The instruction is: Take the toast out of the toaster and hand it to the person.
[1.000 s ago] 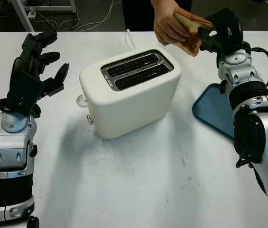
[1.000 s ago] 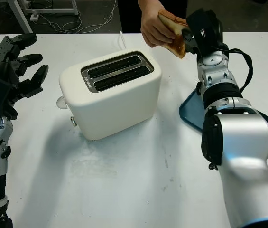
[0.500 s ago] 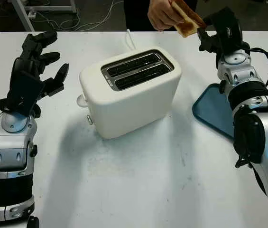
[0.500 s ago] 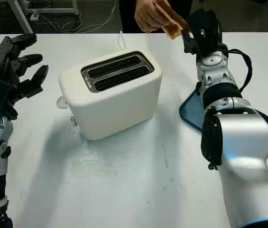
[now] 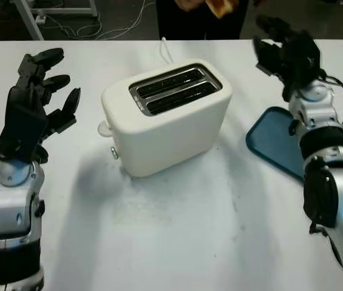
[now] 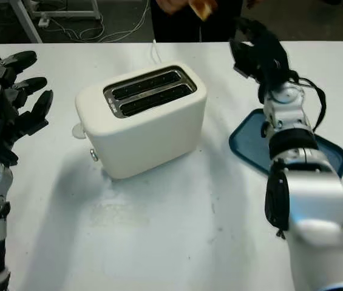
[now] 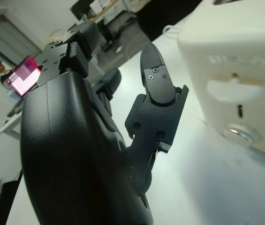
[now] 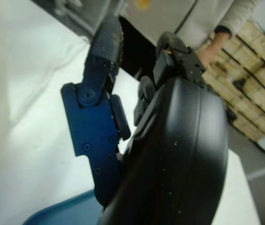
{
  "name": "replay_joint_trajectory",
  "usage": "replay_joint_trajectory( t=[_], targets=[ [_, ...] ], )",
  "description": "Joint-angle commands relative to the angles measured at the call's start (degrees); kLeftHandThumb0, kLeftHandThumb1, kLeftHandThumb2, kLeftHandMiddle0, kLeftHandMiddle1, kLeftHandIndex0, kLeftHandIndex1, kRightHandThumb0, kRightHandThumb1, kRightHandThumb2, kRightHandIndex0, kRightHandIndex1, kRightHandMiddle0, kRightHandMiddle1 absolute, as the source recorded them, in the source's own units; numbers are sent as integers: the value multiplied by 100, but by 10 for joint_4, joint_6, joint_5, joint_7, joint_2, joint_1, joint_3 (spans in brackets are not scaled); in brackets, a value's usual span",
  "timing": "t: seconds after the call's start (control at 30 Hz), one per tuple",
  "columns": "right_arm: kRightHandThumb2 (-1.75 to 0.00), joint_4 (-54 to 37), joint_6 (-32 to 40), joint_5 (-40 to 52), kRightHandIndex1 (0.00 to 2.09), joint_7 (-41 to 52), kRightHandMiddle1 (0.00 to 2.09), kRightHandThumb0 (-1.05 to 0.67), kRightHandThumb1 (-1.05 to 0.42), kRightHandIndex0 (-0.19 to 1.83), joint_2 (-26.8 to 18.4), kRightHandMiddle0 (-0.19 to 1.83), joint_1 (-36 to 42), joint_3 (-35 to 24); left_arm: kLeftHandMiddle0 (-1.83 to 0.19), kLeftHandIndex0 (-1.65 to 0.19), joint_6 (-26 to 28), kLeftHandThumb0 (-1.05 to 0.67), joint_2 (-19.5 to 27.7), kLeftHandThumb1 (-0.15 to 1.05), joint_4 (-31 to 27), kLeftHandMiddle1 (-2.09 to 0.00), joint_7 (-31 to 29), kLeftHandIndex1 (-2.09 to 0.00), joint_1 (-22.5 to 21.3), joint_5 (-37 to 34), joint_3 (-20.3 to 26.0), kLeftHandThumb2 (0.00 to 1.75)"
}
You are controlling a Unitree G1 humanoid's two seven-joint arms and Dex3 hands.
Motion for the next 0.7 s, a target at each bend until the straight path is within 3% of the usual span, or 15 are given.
replay_joint_trajectory(
  t=[0.0, 0.1, 0.33, 0.53, 0.67],
  targets=[
    [-66, -133, 6, 33, 3, 2, 2, -74, -92, 18, 23, 17, 89, -9, 0, 0, 20, -33, -5, 83, -43, -84, 10, -65, 29, 11, 4, 54],
    [-68, -307, 30, 62, 3, -9, 2, -73, -92, 19, 55, 18, 204, -9, 0, -7, 27, -37, -26, 91, -80, -80, 21, -54, 60, 2, 6, 34],
    [-79, -548, 96, 113, 1, -23, 1, -66, -92, 16, 139, 16, 405, 32, -2, -12, 58, -35, -60, 92, -154, -72, 38, -42, 129, 14, -10, 48],
    [-80, -634, 96, 91, 1, -64, 1, -67, -92, 15, 196, 15, 511, 76, -1, -10, 40, -44, -98, 92, -151, -58, 50, -28, 188, 22, -39, 78],
    [-85, -625, 83, 58, 0, -89, 0, -63, -92, 14, 221, 14, 549, 107, 0, -10, 1, -52, -115, 92, -132, -55, 61, -25, 207, 32, -50, 77]
  ],
)
